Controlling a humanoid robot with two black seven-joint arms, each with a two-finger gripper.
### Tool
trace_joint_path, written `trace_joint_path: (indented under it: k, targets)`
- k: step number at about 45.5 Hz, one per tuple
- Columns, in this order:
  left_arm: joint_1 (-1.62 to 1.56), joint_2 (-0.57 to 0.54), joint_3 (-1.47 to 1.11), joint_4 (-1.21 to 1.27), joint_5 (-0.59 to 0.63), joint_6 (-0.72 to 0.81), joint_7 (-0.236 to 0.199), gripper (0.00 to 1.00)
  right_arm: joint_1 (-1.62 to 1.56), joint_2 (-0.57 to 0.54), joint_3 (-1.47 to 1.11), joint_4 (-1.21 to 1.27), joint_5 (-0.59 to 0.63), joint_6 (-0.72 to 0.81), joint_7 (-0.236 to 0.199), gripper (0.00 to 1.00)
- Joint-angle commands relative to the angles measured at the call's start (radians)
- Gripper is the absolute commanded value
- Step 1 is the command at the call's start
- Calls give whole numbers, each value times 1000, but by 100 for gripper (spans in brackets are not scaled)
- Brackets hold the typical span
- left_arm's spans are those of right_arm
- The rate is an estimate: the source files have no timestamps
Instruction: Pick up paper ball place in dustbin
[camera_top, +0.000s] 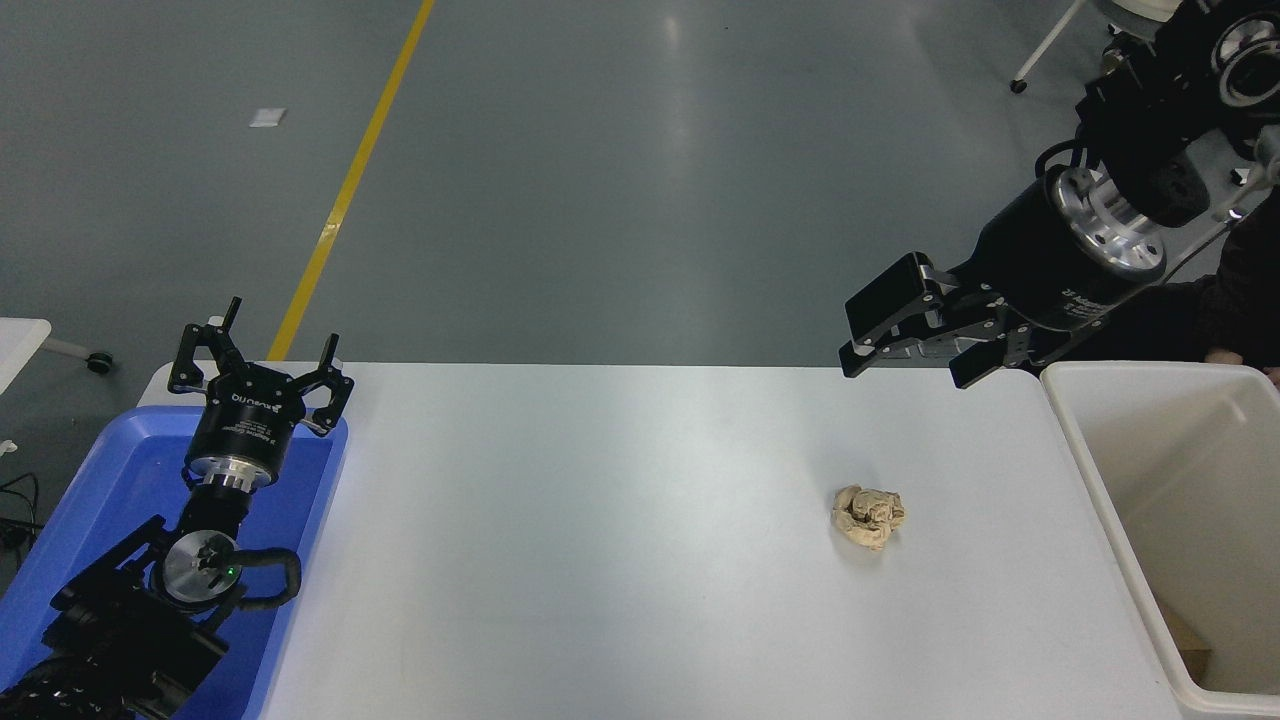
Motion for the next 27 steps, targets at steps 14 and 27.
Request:
trace_joint_path:
  k: [14, 27]
  targets:
    - [-1, 0, -5, 0, 1, 0, 0, 100, 9, 5, 2, 5, 8, 2, -7, 100]
    - [-1, 0, -5, 0, 1, 0, 0, 100, 7, 3, 6, 5, 8, 2, -7, 100]
